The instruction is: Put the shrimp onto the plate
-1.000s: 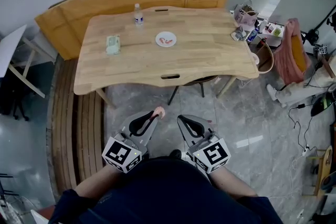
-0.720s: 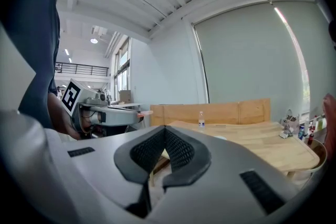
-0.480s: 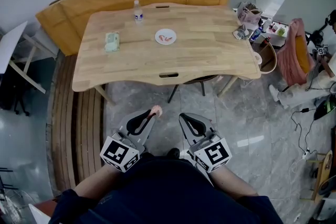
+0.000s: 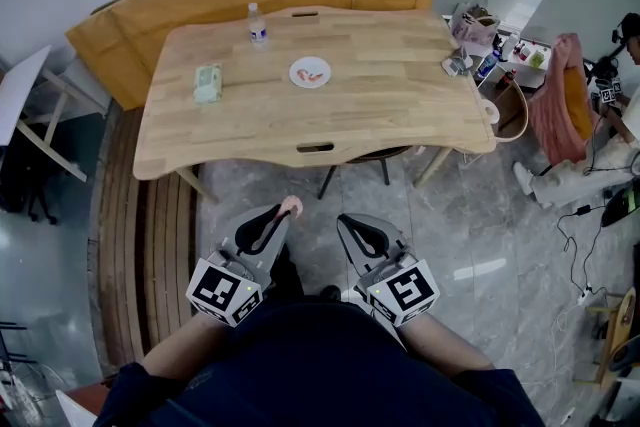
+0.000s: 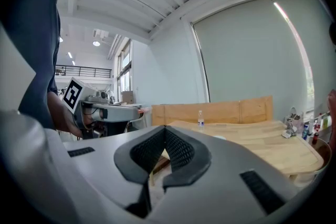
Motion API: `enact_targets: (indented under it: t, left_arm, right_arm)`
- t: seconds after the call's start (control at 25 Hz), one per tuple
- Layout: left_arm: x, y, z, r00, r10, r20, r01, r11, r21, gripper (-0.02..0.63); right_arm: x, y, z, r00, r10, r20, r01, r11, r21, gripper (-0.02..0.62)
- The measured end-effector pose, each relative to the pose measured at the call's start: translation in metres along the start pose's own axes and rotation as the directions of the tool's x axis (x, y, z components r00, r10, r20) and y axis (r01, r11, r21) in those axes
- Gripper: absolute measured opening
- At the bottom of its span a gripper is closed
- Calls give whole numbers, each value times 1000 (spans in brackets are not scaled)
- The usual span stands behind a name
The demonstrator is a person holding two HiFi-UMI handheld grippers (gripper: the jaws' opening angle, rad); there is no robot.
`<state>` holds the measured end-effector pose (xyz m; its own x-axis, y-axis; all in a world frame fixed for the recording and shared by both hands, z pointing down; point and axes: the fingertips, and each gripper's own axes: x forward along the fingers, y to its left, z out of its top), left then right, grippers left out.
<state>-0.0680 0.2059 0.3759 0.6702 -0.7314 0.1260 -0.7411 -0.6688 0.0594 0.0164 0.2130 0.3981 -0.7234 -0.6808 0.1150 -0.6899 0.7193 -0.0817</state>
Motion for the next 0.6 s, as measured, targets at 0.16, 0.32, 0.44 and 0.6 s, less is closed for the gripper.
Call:
enact_targets:
  t: [0.16, 0.32, 0.44, 0.6]
  left_arm:
    - [15, 17, -1, 1000, -13, 10, 13, 1000, -7, 52]
    - [36, 42, 0, 999, -37, 13, 37, 999, -8, 52]
    - [55, 67, 4, 998, -56, 12, 56, 998, 2, 52]
    - [82, 102, 11, 997, -80, 9, 80, 997, 4, 52]
  right_arm:
    - [15, -12, 3, 1000, -4, -1, 4, 1000, -11, 9]
    - [37, -29, 5, 1000, -26, -3, 26, 1000, -10, 9]
    - [60, -46, 9, 999, -47, -1, 47, 999, -7, 9]
    - [94, -67, 14, 997, -71, -8, 71, 997, 3, 9]
